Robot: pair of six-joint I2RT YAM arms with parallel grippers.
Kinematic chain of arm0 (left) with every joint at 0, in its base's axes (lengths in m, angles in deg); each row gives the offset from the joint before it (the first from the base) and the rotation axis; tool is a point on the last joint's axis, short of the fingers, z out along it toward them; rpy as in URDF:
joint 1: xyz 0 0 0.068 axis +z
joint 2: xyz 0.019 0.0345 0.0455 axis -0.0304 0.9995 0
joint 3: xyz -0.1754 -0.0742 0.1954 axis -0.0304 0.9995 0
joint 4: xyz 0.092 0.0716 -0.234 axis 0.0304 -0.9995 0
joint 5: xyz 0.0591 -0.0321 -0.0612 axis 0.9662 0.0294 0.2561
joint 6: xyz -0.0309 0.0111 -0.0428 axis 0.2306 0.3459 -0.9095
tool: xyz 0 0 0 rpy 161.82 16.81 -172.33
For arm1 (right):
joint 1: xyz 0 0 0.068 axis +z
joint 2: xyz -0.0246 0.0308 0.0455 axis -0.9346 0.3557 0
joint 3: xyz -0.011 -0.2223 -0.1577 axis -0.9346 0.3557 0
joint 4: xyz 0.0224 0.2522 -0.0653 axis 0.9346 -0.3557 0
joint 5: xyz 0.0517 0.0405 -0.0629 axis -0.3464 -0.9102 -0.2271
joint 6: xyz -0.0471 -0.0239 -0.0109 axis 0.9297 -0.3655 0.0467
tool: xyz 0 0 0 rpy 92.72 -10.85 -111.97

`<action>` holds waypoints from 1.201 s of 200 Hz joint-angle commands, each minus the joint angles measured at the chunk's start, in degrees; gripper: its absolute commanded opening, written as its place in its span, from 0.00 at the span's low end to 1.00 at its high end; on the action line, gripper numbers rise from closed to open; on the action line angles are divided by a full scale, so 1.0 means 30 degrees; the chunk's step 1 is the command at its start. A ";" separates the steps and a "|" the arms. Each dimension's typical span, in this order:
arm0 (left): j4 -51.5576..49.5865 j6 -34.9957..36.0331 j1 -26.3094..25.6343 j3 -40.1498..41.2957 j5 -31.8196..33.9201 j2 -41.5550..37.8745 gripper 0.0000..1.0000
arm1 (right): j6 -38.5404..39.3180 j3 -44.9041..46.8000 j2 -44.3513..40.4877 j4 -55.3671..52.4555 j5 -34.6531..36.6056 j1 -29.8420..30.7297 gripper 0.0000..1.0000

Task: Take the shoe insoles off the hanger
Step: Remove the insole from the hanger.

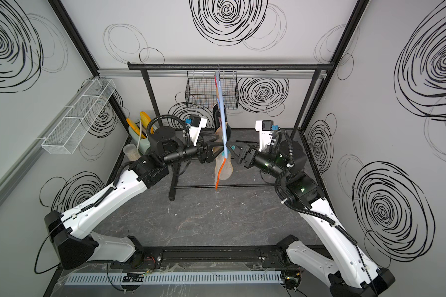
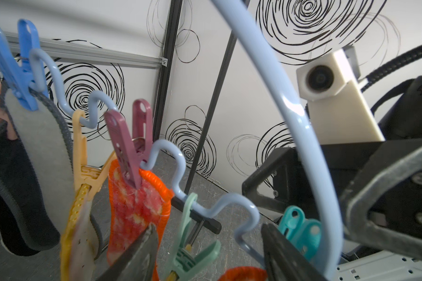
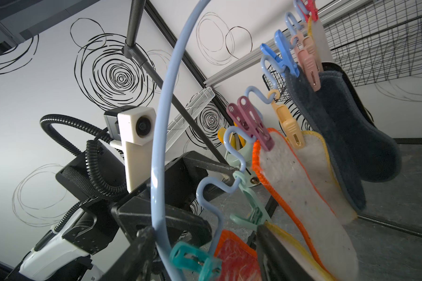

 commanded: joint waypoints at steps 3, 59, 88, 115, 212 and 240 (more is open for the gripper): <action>0.0467 0.0191 -0.0044 -0.0612 -0.0259 0.0145 0.72 | -0.0046 -0.0492 0.0152 -0.0452 0.0778 0.0122 0.64; 0.0373 0.0215 -0.0057 -0.0619 -0.0346 0.0241 0.72 | -0.0046 -0.0269 0.0072 -0.0623 0.1452 0.0145 0.60; 0.0357 0.0238 -0.0084 -0.0641 -0.0348 0.0301 0.72 | -0.0079 -0.0262 0.0105 -0.0774 0.1795 0.0138 0.59; 0.0301 0.0283 -0.0088 -0.0639 -0.0318 0.0244 0.72 | -0.0028 -0.0221 0.0112 -0.0815 0.2070 0.0125 0.57; 0.0519 0.3020 -0.2305 0.7826 0.7219 -0.5789 0.85 | 0.0040 -0.0262 0.0146 -0.0383 0.2104 0.0100 0.58; 0.2945 0.3407 -0.4567 1.0286 1.1133 -0.7062 0.87 | -0.0017 -0.0130 0.0222 -0.0203 0.1993 0.0090 0.58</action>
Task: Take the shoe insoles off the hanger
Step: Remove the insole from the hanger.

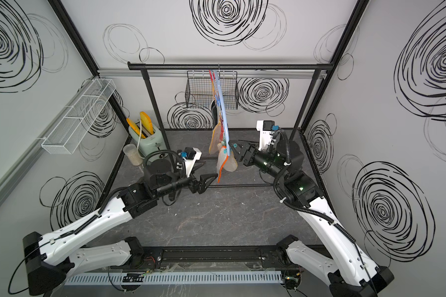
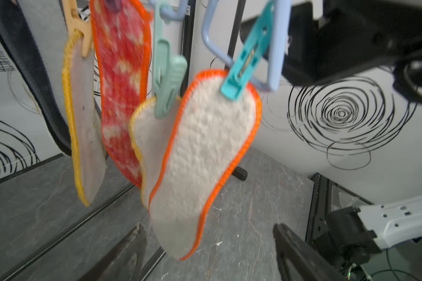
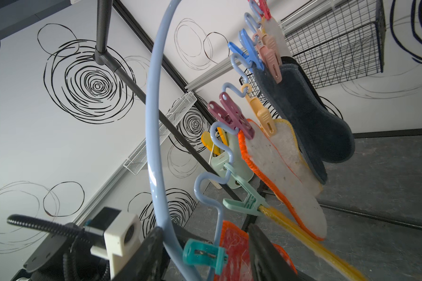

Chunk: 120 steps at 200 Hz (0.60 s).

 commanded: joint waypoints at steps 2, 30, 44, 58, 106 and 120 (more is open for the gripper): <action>0.3511 0.0968 -0.1656 0.1420 0.4836 -0.0666 0.87 | -0.0068 -0.0134 0.0051 0.0370 0.0224 0.0088 0.58; 0.6678 0.2026 -0.3298 0.2420 0.8004 0.0575 0.87 | -0.0121 -0.0141 0.0021 0.0492 0.0251 0.0074 0.58; 0.7616 0.2091 -0.3481 0.2300 0.9110 0.1518 0.87 | -0.0170 -0.0170 -0.0015 0.0453 0.0205 0.0083 0.58; 0.8645 0.2472 -0.3661 0.2234 0.9174 0.2364 0.85 | -0.0120 -0.0176 -0.0008 0.0396 0.0188 0.0100 0.58; 1.0511 0.3260 -0.3790 0.1172 1.2145 0.4884 0.80 | -0.0061 -0.0261 -0.0036 0.0275 0.0018 0.0088 0.59; 1.0572 0.3630 -0.3733 0.0674 1.1910 0.5510 0.77 | 0.0010 -0.0327 -0.0058 0.0161 0.0040 0.0080 0.59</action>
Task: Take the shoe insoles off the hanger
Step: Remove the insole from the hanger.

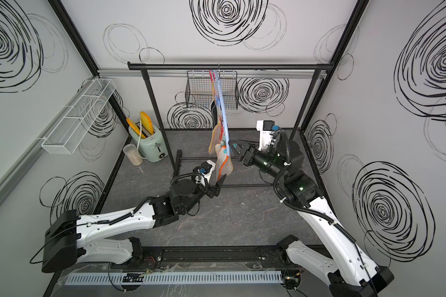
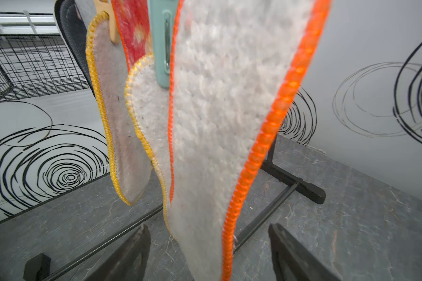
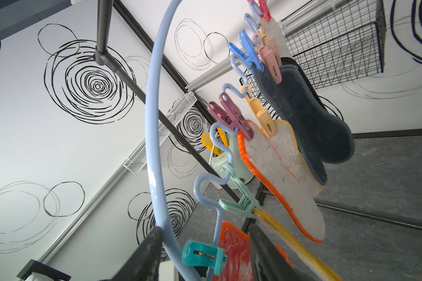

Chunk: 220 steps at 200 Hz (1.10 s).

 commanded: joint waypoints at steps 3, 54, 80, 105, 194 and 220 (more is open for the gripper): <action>0.2275 0.1043 0.0038 -0.1409 0.1256 0.0847 0.76 | 0.0033 -0.0307 -0.0062 0.0155 0.0067 0.0099 0.59; 0.1962 0.0680 0.0724 -0.1682 0.0946 0.0870 0.26 | 0.0131 -0.0307 -0.0183 0.0024 0.0134 0.0076 0.60; 0.1497 0.0709 0.1032 -0.1657 0.0643 0.0665 0.10 | 0.0116 -0.0349 -0.0348 0.0078 0.0211 0.0044 0.65; 0.1202 0.0865 0.1157 -0.1804 0.0419 0.0463 0.06 | 0.0131 -0.0598 -0.0636 0.0035 0.0571 0.0017 0.66; -0.0025 0.1981 0.0916 -0.2707 0.0913 0.0502 0.00 | -0.0872 -0.1136 -0.0272 -0.1148 0.1575 0.0000 0.64; -0.0137 0.2118 0.0916 -0.2885 0.1004 0.0567 0.00 | -0.1555 -0.0863 -0.0061 -0.1082 0.1766 -0.0027 0.63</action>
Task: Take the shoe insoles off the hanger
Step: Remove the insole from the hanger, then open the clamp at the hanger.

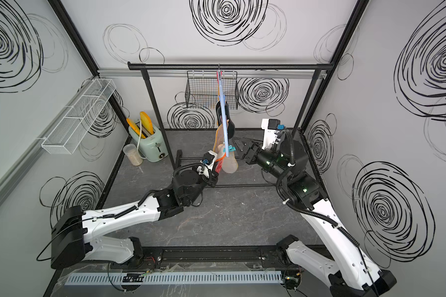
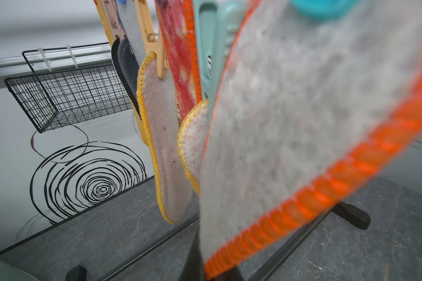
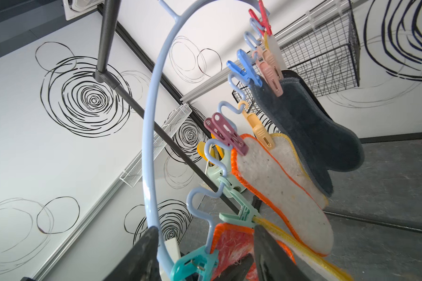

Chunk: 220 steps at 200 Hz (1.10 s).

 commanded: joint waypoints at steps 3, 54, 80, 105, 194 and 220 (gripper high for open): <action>0.0320 0.0468 -0.0068 -0.0876 0.0341 -0.0337 0.00 | -0.1155 -0.0354 0.0248 -0.0489 0.0365 -0.0028 0.63; 0.0024 0.0409 -0.0083 -0.1109 0.0153 -0.0376 0.01 | -0.2012 -0.0457 0.1041 -0.0715 -0.0938 0.0017 0.62; -0.0022 0.0542 -0.0097 -0.1220 0.0147 -0.0303 0.01 | -0.2003 -0.0585 0.1027 -0.1095 -0.0929 0.0018 0.61; -0.0044 0.0663 -0.0097 -0.1282 0.0173 -0.0226 0.01 | -0.1925 -0.0974 0.0896 -0.1769 -0.0801 0.0028 0.61; -0.0270 0.0795 -0.0156 -0.1517 0.0252 0.0100 0.02 | -0.2114 -0.1712 0.0581 -0.3250 -0.0192 0.0243 0.58; -0.0256 0.0801 -0.0156 -0.1517 0.0218 0.0110 0.02 | -0.2245 -0.1350 0.0459 -0.3081 -0.0092 0.0370 0.55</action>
